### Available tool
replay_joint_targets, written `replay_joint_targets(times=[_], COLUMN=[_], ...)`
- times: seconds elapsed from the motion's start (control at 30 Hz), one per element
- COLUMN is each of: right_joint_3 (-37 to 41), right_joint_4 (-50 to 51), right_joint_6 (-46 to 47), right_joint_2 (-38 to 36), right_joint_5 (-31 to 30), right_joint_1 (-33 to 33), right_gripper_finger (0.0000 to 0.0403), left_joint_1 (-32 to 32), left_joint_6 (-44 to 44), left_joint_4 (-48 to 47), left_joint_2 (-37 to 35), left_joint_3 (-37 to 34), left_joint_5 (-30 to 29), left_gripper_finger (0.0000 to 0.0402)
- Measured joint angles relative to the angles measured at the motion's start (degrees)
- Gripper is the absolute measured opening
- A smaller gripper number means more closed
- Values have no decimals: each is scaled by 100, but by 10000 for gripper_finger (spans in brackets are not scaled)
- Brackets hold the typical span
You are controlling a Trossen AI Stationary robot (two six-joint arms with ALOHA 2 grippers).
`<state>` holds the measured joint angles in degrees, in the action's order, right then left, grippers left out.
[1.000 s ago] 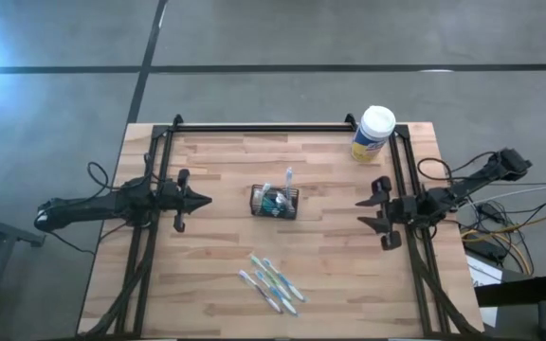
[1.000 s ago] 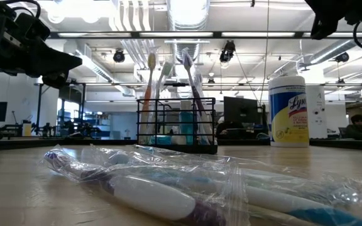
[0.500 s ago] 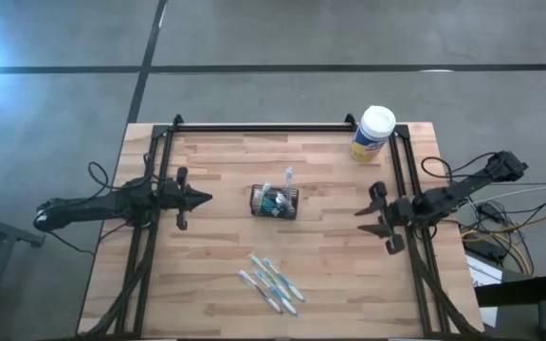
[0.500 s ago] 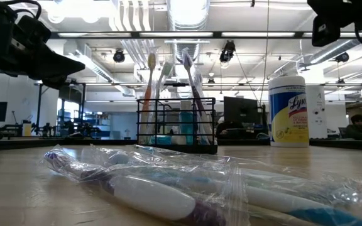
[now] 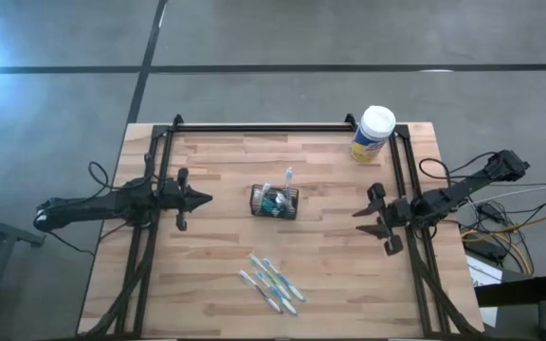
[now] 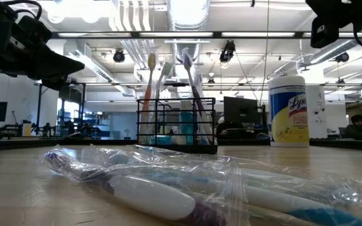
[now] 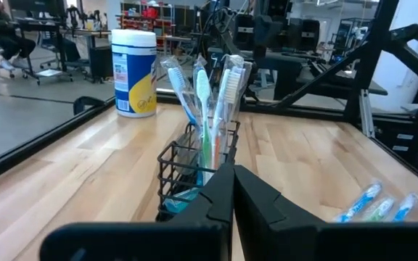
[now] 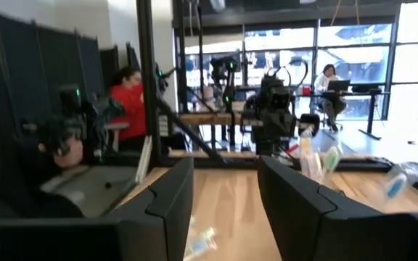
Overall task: Pick & Place toothbrushing station
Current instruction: Put the right blue toothbrush into the black wire organizer
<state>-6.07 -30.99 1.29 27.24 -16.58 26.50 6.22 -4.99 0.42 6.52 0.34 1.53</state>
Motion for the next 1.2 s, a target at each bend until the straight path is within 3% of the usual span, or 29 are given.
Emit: replay_joint_targets(times=[0.23, 0.33, 0.53, 0.9, 1.2], right_joint_3=[-257, -598, -1581, -3603, -5042], right_joint_4=[-586, -579, -453, 574, 2138], right_joint_6=[558, 755, 634, 1097, 2836], right_joint_2=[959, 1664, 3104, 5239, 6644], right_joint_5=[-119, -542, -577, -588, -590], right_joint_1=[3, 27, 93, 262, 418], right_gripper_finger=[148, 146, 145, 139, 120], left_joint_1=[0, 0, 0, 0, 0], left_joint_6=[126, 246, 306, 40, -431], left_joint_4=[73, 77, 84, 98, 97], left_joint_2=[0, 4, 7, 7, 5], left_joint_3=[0, 0, 0, 0, 0], left_joint_5=[39, 30, 8, 1, 5], left_gripper_finger=[10, 10, 10, 10, 10])
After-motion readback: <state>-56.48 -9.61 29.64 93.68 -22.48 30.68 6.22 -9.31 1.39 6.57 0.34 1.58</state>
